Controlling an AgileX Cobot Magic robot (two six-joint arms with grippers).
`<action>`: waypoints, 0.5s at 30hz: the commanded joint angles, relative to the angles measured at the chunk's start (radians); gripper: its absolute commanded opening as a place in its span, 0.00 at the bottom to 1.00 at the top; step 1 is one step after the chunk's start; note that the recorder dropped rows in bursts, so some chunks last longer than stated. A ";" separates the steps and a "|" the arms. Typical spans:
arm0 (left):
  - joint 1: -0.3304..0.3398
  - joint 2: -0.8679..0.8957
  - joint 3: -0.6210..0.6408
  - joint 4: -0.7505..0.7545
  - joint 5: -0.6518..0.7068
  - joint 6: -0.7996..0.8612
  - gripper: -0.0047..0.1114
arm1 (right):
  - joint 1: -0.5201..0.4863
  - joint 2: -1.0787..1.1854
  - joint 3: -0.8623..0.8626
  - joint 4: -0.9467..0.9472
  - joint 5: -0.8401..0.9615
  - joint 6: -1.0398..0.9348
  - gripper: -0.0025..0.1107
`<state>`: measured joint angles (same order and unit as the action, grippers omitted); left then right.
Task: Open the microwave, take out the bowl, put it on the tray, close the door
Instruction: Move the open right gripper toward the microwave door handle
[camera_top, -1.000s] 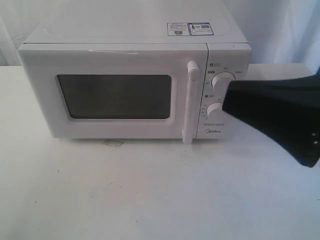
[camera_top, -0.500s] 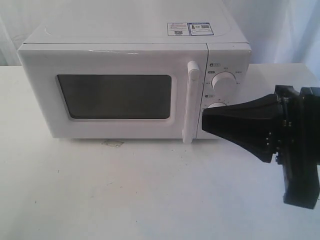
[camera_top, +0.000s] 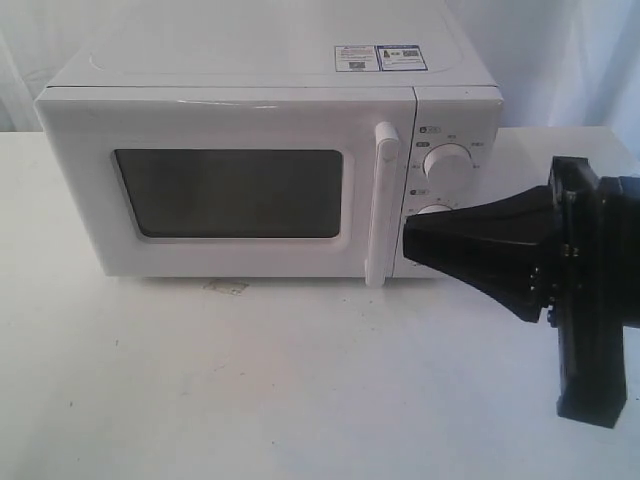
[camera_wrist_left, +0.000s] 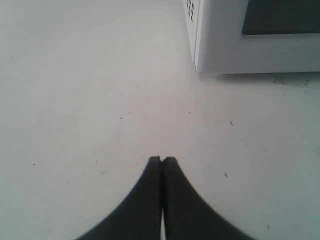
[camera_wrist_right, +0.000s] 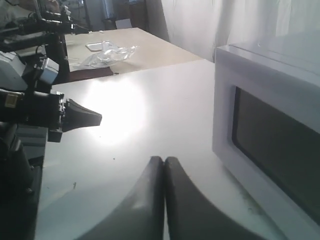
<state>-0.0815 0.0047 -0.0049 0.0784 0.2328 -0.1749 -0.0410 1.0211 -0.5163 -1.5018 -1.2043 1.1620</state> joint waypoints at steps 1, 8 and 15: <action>0.003 -0.005 0.005 0.004 0.000 -0.006 0.04 | -0.009 0.033 -0.006 0.044 0.016 -0.154 0.05; 0.003 -0.005 0.005 0.004 0.000 -0.006 0.04 | -0.009 0.140 -0.006 0.115 0.071 -0.399 0.36; 0.003 -0.005 0.005 0.004 0.000 -0.006 0.04 | -0.009 0.278 -0.006 0.276 0.069 -0.653 0.49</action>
<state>-0.0815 0.0047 -0.0049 0.0784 0.2328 -0.1749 -0.0410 1.2553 -0.5163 -1.2978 -1.1365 0.5928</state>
